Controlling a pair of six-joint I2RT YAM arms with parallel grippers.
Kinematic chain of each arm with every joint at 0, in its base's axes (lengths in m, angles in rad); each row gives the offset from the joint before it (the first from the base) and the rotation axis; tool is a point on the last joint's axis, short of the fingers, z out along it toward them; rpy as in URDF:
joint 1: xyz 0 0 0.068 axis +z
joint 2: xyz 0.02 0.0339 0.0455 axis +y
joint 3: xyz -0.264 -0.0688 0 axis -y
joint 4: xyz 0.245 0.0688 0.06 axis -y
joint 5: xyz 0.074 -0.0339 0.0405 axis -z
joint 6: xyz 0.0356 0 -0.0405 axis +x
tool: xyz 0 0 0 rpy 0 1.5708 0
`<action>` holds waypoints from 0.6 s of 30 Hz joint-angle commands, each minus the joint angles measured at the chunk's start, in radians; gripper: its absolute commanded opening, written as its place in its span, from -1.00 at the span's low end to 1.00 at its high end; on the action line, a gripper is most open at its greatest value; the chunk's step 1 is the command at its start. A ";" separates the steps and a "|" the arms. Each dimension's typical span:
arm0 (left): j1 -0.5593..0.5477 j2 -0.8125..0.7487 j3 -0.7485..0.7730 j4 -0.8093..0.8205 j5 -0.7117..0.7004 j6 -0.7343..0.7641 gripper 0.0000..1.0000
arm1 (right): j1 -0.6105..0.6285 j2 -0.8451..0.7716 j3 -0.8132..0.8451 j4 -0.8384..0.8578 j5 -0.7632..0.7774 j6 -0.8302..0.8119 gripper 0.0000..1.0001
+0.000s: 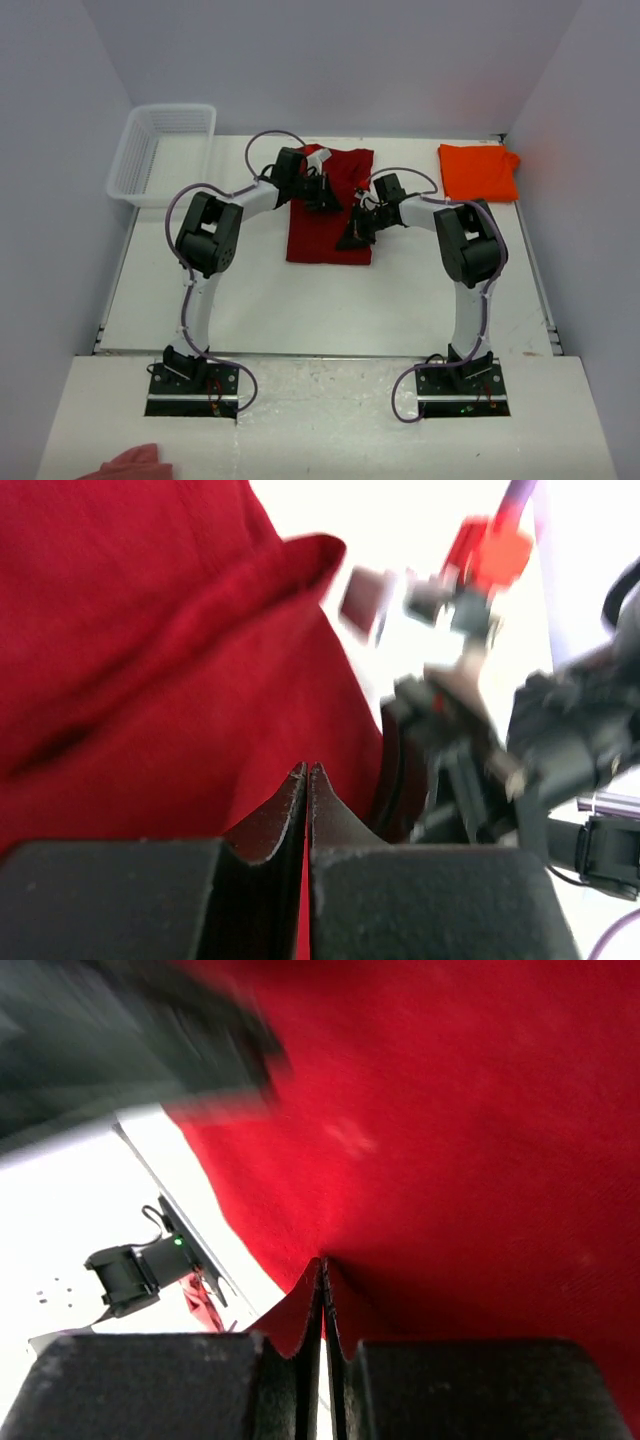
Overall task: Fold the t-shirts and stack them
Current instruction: Fold the folded rectangular tshirt in 1/3 of the way
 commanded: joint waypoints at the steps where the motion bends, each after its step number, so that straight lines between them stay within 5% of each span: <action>1: 0.030 0.067 0.083 0.051 0.047 -0.025 -1.00 | 0.023 0.003 -0.032 0.049 0.005 0.027 -1.00; 8: 0.080 0.130 0.090 -0.015 -0.044 -0.001 -1.00 | 0.049 -0.042 -0.090 -0.035 0.276 0.037 -1.00; 18: 0.107 0.090 -0.080 0.017 -0.079 0.029 -1.00 | 0.096 -0.098 -0.245 0.024 0.350 0.086 -1.00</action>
